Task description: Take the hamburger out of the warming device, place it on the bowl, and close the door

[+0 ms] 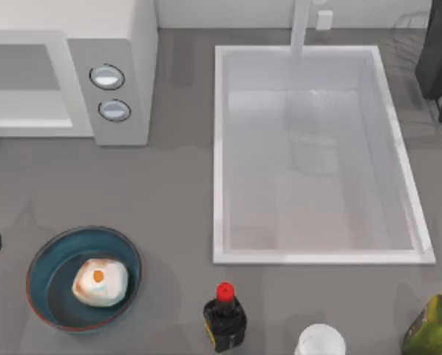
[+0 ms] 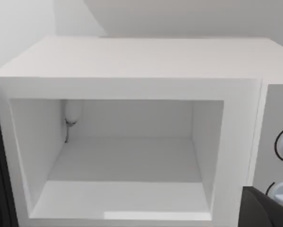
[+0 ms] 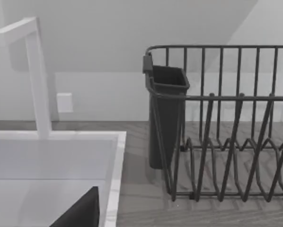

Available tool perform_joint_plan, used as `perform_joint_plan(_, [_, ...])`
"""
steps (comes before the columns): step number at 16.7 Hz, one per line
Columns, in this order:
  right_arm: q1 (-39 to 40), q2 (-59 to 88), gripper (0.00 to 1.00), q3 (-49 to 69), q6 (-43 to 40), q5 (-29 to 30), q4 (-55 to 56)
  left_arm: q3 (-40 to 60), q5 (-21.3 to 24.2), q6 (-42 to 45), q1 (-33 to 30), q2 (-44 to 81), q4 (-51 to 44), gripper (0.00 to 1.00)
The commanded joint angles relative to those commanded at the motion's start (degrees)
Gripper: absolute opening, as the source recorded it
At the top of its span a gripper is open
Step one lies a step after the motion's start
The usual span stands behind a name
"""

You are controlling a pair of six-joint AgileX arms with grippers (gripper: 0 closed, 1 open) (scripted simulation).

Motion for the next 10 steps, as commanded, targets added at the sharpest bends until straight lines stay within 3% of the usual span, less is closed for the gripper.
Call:
perform_joint_plan(6, [0.0, 0.0, 1.00, 0.0, 0.0, 0.0, 0.0, 1.1, -0.8, 0.0, -0.6, -0.9, -1.8, 0.00])
perform_joint_plan(10, [0.0, 0.0, 1.00, 0.0, 0.0, 0.0, 0.0, 6.8, 2.6, 5.3, 5.3, 5.2, -5.2, 0.00])
